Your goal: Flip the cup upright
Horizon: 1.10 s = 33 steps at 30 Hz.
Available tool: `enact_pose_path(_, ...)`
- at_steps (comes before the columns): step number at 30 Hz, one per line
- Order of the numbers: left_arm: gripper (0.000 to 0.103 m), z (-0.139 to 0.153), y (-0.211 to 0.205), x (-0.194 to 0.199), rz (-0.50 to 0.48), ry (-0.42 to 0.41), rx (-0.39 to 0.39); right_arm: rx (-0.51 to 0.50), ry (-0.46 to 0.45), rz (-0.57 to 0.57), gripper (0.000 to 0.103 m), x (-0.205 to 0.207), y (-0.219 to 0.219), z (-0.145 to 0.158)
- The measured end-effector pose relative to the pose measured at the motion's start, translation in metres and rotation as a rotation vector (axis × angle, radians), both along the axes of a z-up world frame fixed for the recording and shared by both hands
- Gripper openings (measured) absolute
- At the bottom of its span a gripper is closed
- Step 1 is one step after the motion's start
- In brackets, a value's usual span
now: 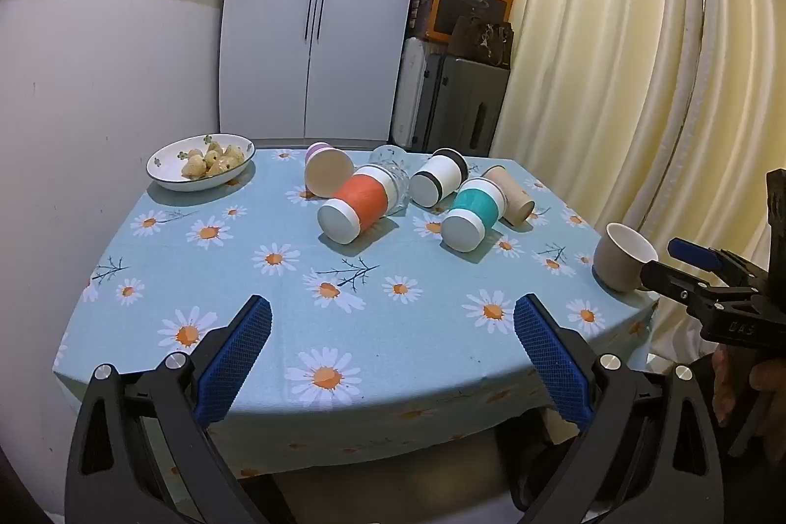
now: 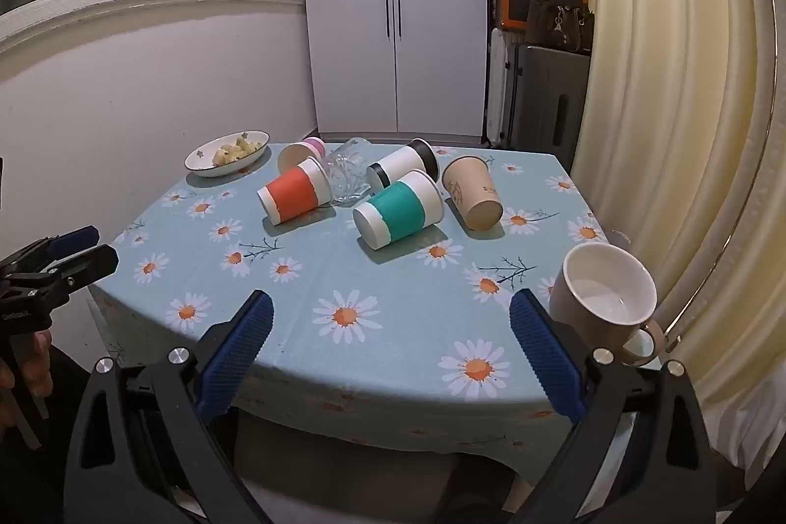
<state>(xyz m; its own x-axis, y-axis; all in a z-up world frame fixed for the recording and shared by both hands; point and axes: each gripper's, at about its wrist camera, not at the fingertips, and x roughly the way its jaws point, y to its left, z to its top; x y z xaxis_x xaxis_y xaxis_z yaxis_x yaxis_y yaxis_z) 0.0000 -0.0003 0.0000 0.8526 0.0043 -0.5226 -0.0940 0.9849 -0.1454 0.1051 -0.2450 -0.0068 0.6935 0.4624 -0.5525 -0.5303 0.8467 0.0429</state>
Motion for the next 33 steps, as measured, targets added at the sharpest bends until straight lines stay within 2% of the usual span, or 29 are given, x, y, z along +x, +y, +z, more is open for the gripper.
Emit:
enact_pose_path(13,0.097,0.003,0.001,-0.001,-0.001,0.007,0.004,0.010,-0.002,0.004,0.098,-0.006,-0.009,-0.003)
enact_pose_path(33,0.097,-0.003,-0.004,0.002,-0.018,0.018,0.016,-0.023,0.017,0.005,0.098,0.003,0.003,-0.006)
